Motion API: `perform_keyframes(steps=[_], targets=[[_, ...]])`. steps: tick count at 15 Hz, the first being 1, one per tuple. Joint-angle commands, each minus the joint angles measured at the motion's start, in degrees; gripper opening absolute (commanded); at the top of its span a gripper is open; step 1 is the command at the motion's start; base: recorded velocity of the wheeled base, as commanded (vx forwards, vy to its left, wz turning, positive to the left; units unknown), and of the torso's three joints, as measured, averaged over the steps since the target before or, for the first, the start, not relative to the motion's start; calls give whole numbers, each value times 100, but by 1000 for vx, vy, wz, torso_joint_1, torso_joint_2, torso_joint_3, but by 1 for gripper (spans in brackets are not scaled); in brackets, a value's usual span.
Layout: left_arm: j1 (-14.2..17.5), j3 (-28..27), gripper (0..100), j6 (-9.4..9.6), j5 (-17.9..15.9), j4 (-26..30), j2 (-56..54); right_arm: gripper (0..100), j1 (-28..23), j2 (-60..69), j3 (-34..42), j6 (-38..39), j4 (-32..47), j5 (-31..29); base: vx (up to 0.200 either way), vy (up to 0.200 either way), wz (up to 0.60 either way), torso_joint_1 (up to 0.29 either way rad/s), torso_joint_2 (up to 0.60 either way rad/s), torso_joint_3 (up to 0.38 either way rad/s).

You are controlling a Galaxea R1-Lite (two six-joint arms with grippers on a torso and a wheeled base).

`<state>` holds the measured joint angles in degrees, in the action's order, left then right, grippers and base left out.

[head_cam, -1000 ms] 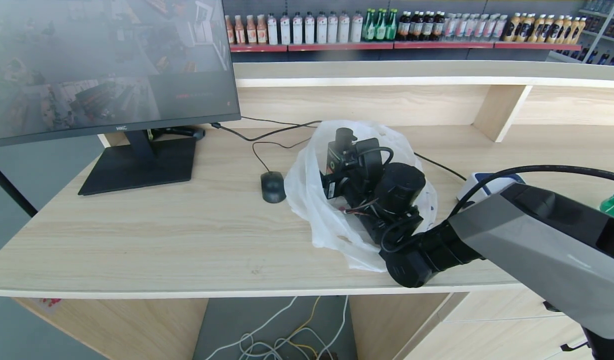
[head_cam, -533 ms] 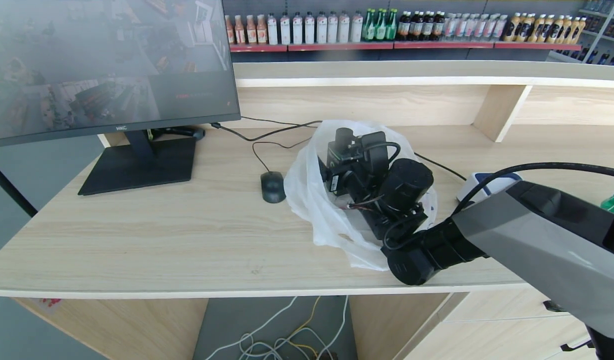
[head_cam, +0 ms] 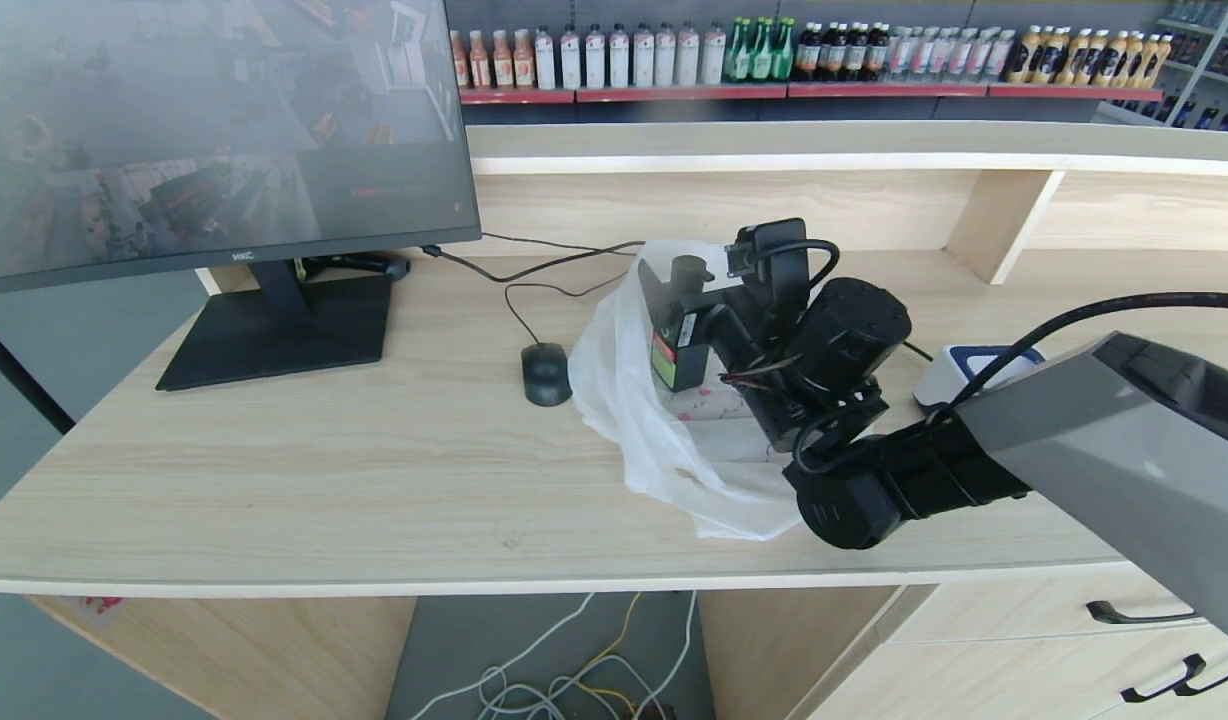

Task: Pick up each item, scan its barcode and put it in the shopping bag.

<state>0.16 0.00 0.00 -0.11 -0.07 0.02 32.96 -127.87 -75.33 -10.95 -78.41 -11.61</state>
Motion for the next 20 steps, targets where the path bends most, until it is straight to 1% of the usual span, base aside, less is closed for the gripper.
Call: perform_keyframes(steps=[1,5,7,10,12,13,14,15,18,20], targets=[[2,0,100,0,2,-1,-2,100,-9,306,0,-4,36,0,0,0,0,0,0,0],[2,0,100,0,2,-1,-2,100,0,807,44,-4,98,0,0,0,0,0,0,0],[2,0,100,0,2,-1,-2,100,26,1291,282,5,107,0,0,0,0,0,0,0],[2,0,100,0,2,-1,-2,100,131,2046,932,5,107,0,0,0,0,0,0,0],[2,0,100,0,2,-1,-2,100,325,2574,1565,-30,98,-17,0,0,0,0,0,0],[2,0,100,0,2,-1,-2,100,632,3013,2189,-74,71,-52,0,0,0,0,0,0],[2,0,100,0,2,-1,-2,100,764,3330,2760,-65,63,-52,0,0,0,0,0,0],[2,0,100,0,2,-1,-2,100,817,3514,3094,-39,36,-61,0,0,0,0,0,0],[2,0,100,0,2,-1,-2,100,835,3646,3701,119,-500,-44,0,0,0,0,0,0],[2,0,100,0,2,-1,-2,100,878,3664,3920,400,-561,-61,0,0,0,0,0,0]])
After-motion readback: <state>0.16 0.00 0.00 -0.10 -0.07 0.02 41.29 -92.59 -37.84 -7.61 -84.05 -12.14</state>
